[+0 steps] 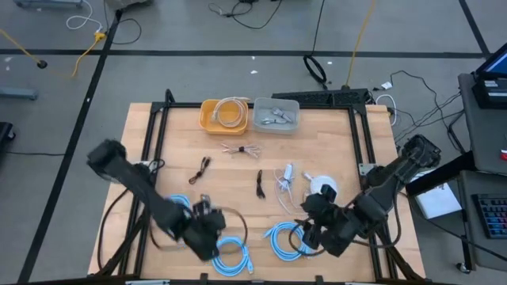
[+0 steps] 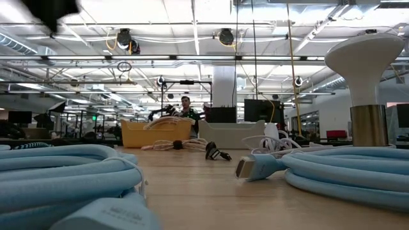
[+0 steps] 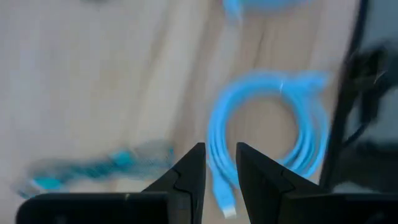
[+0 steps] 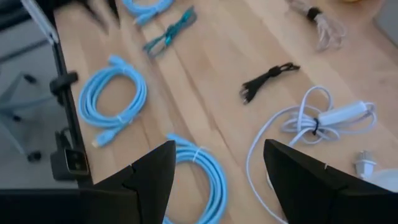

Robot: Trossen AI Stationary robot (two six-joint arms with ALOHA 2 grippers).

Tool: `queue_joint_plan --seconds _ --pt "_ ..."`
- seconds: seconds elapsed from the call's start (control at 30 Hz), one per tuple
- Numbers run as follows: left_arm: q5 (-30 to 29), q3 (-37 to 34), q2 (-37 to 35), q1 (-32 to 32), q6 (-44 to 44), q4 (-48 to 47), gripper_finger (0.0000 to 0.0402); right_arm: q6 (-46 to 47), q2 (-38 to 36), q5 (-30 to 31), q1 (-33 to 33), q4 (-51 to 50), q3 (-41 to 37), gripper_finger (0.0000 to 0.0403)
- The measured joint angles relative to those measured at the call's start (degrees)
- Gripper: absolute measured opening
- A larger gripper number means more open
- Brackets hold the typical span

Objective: Pick & Place USB Port
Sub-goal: Put the middle blue HDMI cable into the yellow bin

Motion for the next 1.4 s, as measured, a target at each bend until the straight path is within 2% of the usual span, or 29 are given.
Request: queue_joint_plan --seconds 0.13,0.27,0.47,0.63,0.73,0.83,1.1,1.2,1.33,1.4 --pt "3.51 0.31 6.97 -1.87 -3.92 0.99 0.0093 3.44 0.0 4.43 1.3 0.26 0.0 0.0238" --pt "4.17 2.02 9.09 -1.35 -2.61 3.67 0.0098 5.42 0.0 7.94 1.58 0.42 0.0 0.0238" --pt "2.14 2.94 9.24 1.52 1.53 3.8 0.0163 5.93 0.0 11.24 1.46 2.74 -0.02 0.0238" --pt "6.52 3.02 10.63 4.46 6.56 5.39 0.0226 5.92 -0.01 11.97 1.46 6.13 -0.02 0.0238" --pt "8.78 3.02 12.68 5.09 9.49 6.31 0.0246 5.89 -0.02 11.95 1.46 7.36 -0.02 0.0238" --pt "10.22 3.02 15.22 4.89 11.49 6.78 0.0248 6.23 0.0 11.85 1.57 7.85 -0.02 0.0238" --pt "10.08 3.16 19.58 4.1 12.7 6.61 0.02 7.42 0.0 11.69 2.68 8.2 -0.02 0.0238" --pt "8.99 3.2 19.79 4.01 10.83 6.26 0.015 7.45 0.0 11.81 2.68 8.45 -0.02 0.0238" --pt "7.7 2.99 18.58 4.14 8.01 5.75 0.004 7.45 0.0 12.0 2.68 9.28 -0.04 0.0238" --pt "6.3 2.8 17.6 4.55 5.73 5.11 0.0035 7.36 0.0 12.65 2.68 9.49 -0.04 0.0238"
